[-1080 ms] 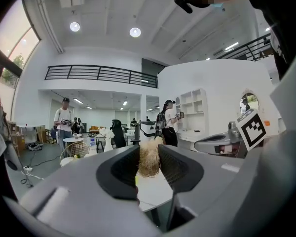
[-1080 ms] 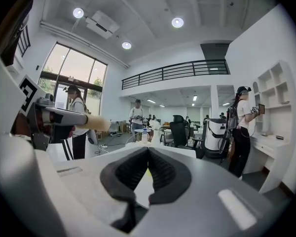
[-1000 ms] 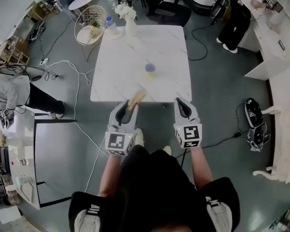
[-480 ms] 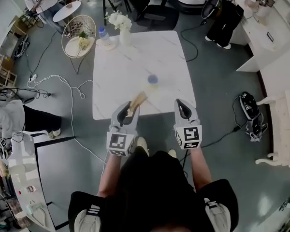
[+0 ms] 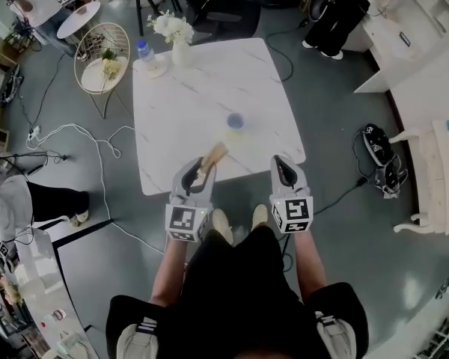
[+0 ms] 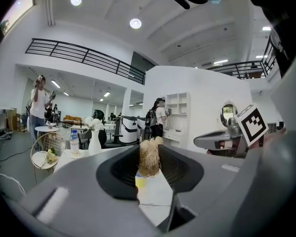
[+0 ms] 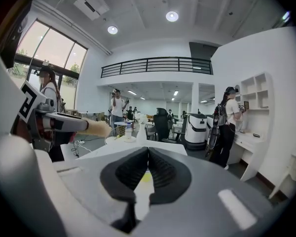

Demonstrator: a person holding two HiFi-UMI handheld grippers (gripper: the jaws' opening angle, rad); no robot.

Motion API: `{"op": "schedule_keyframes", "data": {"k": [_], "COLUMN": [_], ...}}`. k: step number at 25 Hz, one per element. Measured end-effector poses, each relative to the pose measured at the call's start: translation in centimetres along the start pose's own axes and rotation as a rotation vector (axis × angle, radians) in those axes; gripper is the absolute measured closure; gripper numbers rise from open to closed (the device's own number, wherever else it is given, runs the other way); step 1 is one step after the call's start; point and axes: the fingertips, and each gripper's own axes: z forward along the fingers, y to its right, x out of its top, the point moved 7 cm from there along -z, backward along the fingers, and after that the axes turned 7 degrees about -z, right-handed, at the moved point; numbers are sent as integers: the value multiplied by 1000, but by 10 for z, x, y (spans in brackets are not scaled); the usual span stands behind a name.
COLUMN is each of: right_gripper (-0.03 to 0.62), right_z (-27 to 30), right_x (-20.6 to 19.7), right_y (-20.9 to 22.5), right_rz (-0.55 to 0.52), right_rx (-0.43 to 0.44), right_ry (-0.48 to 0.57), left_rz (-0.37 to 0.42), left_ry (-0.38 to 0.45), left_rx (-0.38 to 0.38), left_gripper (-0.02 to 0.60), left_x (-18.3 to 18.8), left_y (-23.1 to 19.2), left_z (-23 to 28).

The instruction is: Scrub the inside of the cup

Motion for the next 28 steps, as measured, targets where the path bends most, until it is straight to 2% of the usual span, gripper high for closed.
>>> {"op": "schedule_keyframes", "data": {"k": [7, 20, 28], "right_gripper": [590, 589, 582], "right_z": [41, 118, 155], "right_x": [-9, -46, -81], "right_y": [-1, 13, 20], "right_rz": [12, 25, 34], "right_rx": [33, 166, 251], "right_ry": [-11, -40, -104], "left_rz": [-9, -45, -67], "left_ry": [-38, -113, -164], "left_rx": [-7, 65, 90], "left_gripper": [456, 456, 456], "left_x": [-11, -37, -59], "left_y": [-20, -43, -48], "left_z": [31, 84, 113]}}
